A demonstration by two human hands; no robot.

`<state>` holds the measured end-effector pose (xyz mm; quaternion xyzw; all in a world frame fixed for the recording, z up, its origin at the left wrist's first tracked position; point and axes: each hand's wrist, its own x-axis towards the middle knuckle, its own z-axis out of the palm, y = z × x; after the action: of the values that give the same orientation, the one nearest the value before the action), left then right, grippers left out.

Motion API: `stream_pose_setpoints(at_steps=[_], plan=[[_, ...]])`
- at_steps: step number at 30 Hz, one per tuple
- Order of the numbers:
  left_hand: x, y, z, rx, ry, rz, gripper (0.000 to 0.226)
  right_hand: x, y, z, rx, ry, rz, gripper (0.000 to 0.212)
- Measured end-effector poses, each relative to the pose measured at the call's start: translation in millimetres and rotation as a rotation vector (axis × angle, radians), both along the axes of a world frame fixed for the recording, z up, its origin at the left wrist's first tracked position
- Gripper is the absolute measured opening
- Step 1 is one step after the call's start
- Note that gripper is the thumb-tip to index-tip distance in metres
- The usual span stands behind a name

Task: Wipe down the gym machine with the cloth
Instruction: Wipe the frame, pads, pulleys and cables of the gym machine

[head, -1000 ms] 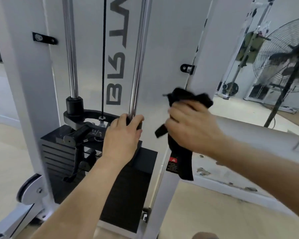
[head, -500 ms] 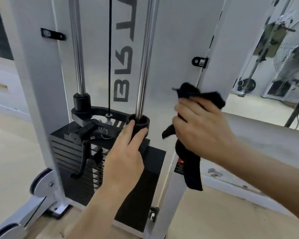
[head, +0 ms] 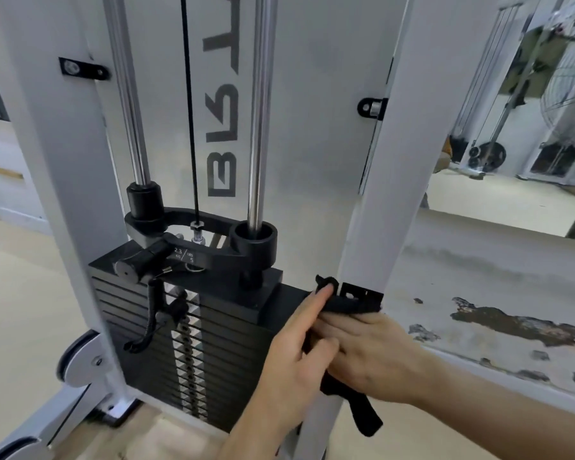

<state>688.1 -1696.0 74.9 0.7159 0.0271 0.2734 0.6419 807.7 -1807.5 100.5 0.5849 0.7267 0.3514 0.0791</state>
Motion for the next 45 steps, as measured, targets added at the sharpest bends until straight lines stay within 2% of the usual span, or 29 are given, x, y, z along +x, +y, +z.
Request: stream_pose_setpoints(at_steps=[3, 6, 9, 13, 14, 15, 17, 19, 21, 24, 27, 30, 34, 36, 38, 39, 40, 42, 44, 45], plan=[[12, -7, -5, -0.017, -0.076, -0.040, 0.049, 13, -20, 26, 0.181, -0.015, 0.016, 0.018], [20, -24, -25, 0.069, -0.051, 0.091, 0.053, 18, -29, 22, 0.174, 0.013, 0.006, 0.036], [17, -40, -64, 0.181, 0.095, 0.271, 0.054, 10, -32, -22, 0.095, 0.050, -0.017, 0.044], [-6, -50, -88, 0.308, 0.410, 0.284, 0.074, 8, -39, -39, -0.074, 0.023, 0.030, 0.034], [-8, -48, -80, 0.409, 0.408, 0.366, 0.074, 10, -40, -33, -0.062, 0.032, 0.058, 0.031], [-8, -45, -68, 0.526, 0.310, 0.489, 0.071, 13, -40, -22, -0.004, 0.053, 0.088, 0.028], [-6, -43, -38, 0.716, 0.026, 0.687, 0.062, 21, -39, 4, 0.240, 0.114, 0.111, 0.020], [3, -42, -13, 0.826, -0.135, 0.711, 0.059, 30, -35, 24, 0.460, 0.149, 0.123, 0.022], [11, -33, 1, 0.879, -0.162, 0.665, 0.061, 32, -25, 22, 0.549, 0.214, 0.157, 0.033], [15, -15, -3, 0.989, -0.122, 0.592, 0.064, 29, -13, -22, 0.591, 0.353, 0.149, 0.043], [10, -12, -39, 1.191, -0.062, 0.595, 0.057, 24, -16, -95, 0.573, 0.526, 0.101, 0.044], [4, -24, -95, 1.382, 0.125, 0.556, 0.062, 14, -20, -169, 0.552, 0.665, 0.069, 0.046], [-10, -33, -146, 1.342, 0.422, 0.384, 0.080, -8, -24, -239, 0.554, 0.803, -0.014, 0.046], [-14, -38, -161, 1.293, 0.547, 0.301, 0.088, -18, -29, -260, 0.589, 0.906, -0.040, 0.036], [-18, -45, -181, 1.232, 0.692, 0.267, 0.091, -23, -34, -267, 0.634, 0.904, -0.060, 0.027], [-19, -49, -190, 1.135, 0.757, 0.264, 0.092, -23, -36, -266, 0.651, 0.865, -0.064, 0.026], [-18, -54, -197, 1.029, 0.781, 0.271, 0.094, -21, -37, -261, 0.662, 0.801, -0.066, 0.025], [-11, -63, -206, 0.851, 0.699, 0.323, 0.097, -13, -36, -244, 0.654, 0.636, -0.044, 0.024], [-3, -69, -217, 0.685, 0.597, 0.421, 0.089, -5, -29, -232, 0.529, 0.527, -0.007, 0.025], [-1, -71, -225, 0.586, 0.599, 0.470, 0.078, -3, -26, -233, 0.410, 0.454, -0.006, 0.029]])
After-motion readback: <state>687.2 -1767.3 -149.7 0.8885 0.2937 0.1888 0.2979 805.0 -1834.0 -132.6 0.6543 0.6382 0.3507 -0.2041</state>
